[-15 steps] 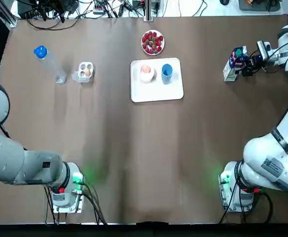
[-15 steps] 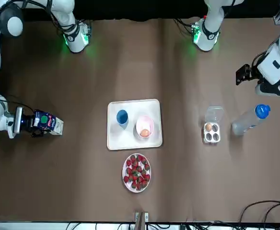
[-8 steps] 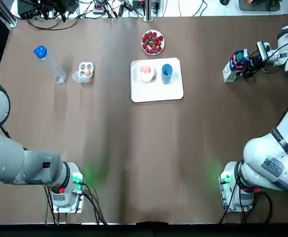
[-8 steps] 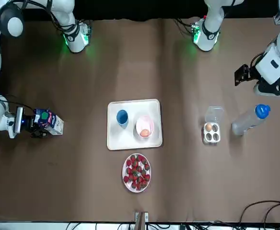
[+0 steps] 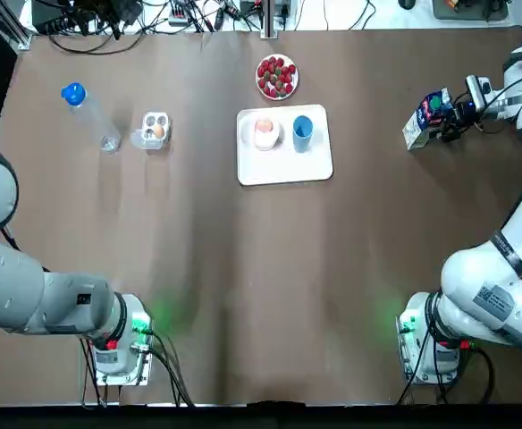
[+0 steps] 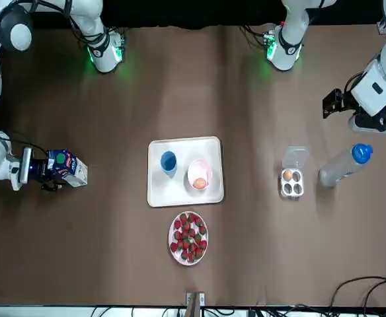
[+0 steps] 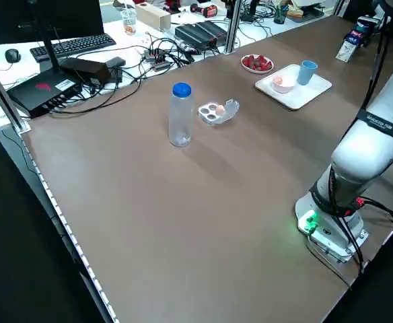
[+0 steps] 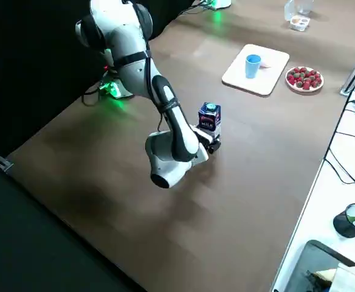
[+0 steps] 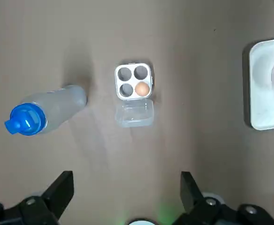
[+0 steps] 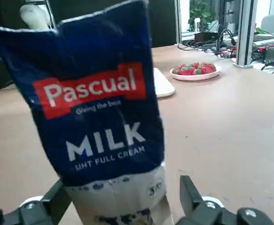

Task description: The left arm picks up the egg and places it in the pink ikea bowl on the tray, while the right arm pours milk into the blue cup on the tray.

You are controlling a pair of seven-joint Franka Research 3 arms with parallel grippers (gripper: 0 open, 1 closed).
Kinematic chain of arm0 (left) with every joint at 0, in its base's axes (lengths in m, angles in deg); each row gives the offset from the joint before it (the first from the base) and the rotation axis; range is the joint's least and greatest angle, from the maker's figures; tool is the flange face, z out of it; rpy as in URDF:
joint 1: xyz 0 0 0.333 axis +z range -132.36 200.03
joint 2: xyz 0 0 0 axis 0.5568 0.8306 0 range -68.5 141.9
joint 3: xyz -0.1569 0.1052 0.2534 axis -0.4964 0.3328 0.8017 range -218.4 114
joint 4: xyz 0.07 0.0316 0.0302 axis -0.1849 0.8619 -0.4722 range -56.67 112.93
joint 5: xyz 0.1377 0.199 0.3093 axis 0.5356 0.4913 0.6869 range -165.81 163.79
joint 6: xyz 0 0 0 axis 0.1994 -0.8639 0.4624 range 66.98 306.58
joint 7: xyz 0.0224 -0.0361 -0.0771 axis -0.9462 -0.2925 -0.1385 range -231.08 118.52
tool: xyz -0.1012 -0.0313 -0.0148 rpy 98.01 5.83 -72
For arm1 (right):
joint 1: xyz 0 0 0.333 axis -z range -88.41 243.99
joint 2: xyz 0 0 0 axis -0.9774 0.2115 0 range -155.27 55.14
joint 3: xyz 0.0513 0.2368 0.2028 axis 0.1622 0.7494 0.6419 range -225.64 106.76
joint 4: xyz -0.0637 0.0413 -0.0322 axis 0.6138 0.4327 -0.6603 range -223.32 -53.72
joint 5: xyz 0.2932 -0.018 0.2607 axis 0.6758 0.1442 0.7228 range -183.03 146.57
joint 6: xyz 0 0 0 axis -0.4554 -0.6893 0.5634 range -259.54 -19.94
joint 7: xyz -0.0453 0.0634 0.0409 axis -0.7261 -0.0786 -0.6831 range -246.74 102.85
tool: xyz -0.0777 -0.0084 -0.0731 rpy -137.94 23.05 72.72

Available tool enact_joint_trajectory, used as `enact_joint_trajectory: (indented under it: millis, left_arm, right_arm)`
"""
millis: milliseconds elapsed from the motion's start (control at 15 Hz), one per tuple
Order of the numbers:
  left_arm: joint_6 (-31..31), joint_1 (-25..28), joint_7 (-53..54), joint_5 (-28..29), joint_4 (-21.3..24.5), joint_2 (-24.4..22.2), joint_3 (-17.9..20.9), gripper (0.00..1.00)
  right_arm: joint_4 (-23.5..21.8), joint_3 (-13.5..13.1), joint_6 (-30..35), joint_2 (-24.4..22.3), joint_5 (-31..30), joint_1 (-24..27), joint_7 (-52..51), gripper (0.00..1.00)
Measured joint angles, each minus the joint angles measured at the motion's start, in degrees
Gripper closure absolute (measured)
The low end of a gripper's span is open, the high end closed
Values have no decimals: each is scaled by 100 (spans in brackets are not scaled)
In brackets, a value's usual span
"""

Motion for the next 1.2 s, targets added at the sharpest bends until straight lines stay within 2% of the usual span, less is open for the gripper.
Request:
enact_joint_trajectory:
  millis: [600,867,1200]
  left_arm:
    - [0,-10,0,0,0,0,-7,0]
    - [0,-12,0,0,0,0,-8,0]
    - [0,-23,0,0,3,2,-9,0]
  right_arm:
    - [9,-17,-328,0,0,524,-1,0]
    - [69,1,-681,-8,-19,524,36,0]
    - [239,36,-733,-157,-372,375,909,0]
